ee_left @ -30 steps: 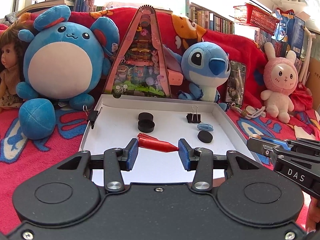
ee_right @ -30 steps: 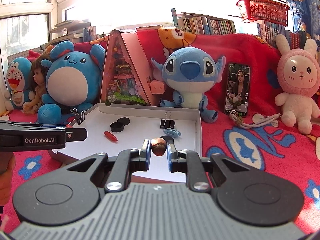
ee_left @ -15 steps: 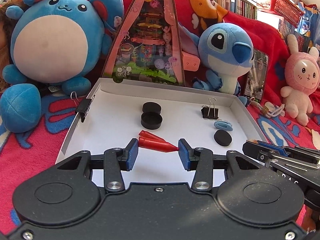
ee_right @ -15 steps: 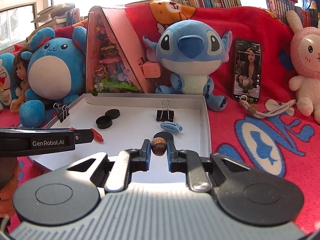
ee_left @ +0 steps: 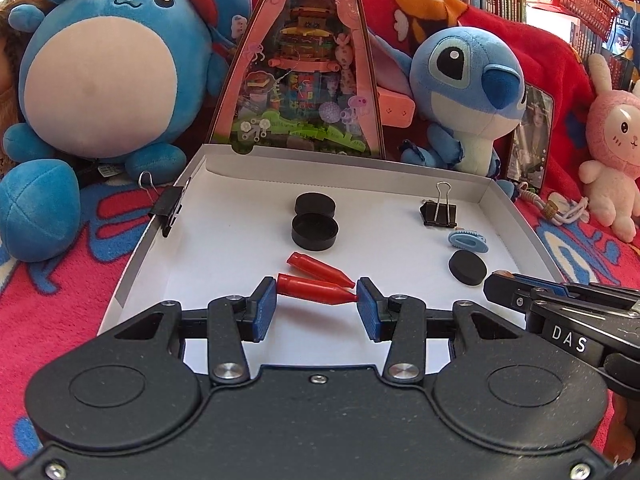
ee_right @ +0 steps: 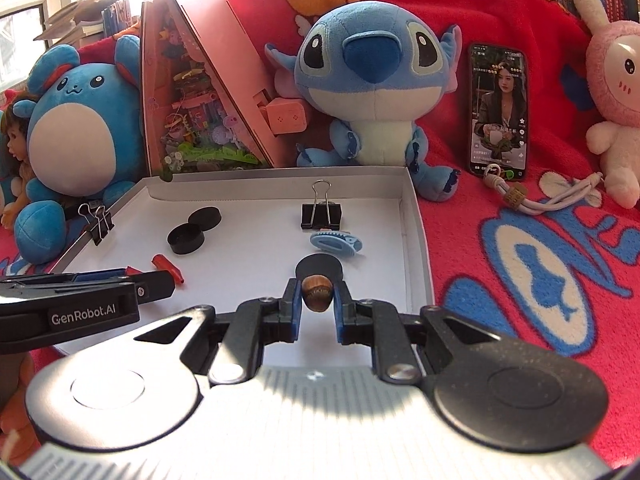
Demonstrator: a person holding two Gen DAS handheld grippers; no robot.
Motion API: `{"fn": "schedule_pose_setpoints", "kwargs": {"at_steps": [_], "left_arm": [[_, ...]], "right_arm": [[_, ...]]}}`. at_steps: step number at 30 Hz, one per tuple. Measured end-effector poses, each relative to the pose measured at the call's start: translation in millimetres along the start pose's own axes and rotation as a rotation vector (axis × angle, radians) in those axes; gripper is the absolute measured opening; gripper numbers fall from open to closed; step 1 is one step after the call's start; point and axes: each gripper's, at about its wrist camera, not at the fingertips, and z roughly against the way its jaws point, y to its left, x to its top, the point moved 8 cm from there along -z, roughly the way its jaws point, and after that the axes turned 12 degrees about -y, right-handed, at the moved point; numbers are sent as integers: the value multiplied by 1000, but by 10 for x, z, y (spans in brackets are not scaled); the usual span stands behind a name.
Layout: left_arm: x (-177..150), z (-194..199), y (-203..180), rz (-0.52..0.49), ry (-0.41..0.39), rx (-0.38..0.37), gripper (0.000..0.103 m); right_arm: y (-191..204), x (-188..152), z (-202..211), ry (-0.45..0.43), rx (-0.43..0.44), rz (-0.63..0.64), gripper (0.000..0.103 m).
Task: Organize rigid objects
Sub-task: 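Carry the red marker in the left tool toward the box while the right carries the nut, then open the left tool to drop the marker in the box while the right releases the nut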
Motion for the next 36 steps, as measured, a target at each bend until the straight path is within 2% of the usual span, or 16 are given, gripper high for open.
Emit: {"fn": "schedule_pose_setpoints", "kwargs": {"at_steps": [24,26,28,32,36], "left_arm": [[-6,9,-21,-46,-25,19,43],[14,47,-27,-58,-38,16,48],[39,99,-43,-75,-56,12,51],[80,205,-72,-90,-77,-3,62],[111,320,-90,-105,-95,-16,70]], "right_arm": [[-33,-74,-91,27,-14,9,21],[-35,-72,-85,23,-12,4,26],[-42,-64,-67,16,-10,-5,27],[-52,-35,-6,4,0,-16,45],[-50,12,91,-17,8,-10,48]]}}
